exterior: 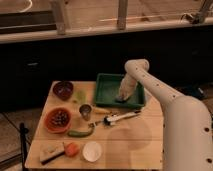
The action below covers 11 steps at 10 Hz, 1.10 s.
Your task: Wipe tray with sponge
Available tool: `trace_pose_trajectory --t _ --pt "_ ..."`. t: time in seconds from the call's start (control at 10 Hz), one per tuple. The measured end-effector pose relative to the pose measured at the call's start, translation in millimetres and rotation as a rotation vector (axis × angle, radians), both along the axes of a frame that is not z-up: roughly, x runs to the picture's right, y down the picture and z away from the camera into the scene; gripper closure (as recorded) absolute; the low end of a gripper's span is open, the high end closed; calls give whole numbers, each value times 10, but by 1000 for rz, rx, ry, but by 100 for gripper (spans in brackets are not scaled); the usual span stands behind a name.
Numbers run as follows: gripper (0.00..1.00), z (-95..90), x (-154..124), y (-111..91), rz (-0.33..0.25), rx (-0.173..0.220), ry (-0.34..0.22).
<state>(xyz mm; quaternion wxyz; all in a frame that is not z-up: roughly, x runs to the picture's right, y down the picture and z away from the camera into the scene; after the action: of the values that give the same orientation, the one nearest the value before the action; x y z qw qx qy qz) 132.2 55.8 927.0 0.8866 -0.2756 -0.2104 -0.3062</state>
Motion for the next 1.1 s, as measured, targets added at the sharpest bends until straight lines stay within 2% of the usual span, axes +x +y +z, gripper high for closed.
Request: trace_pose_trajectory --t 1.1 --pt "97 21 10 -3 -41 10 -26"
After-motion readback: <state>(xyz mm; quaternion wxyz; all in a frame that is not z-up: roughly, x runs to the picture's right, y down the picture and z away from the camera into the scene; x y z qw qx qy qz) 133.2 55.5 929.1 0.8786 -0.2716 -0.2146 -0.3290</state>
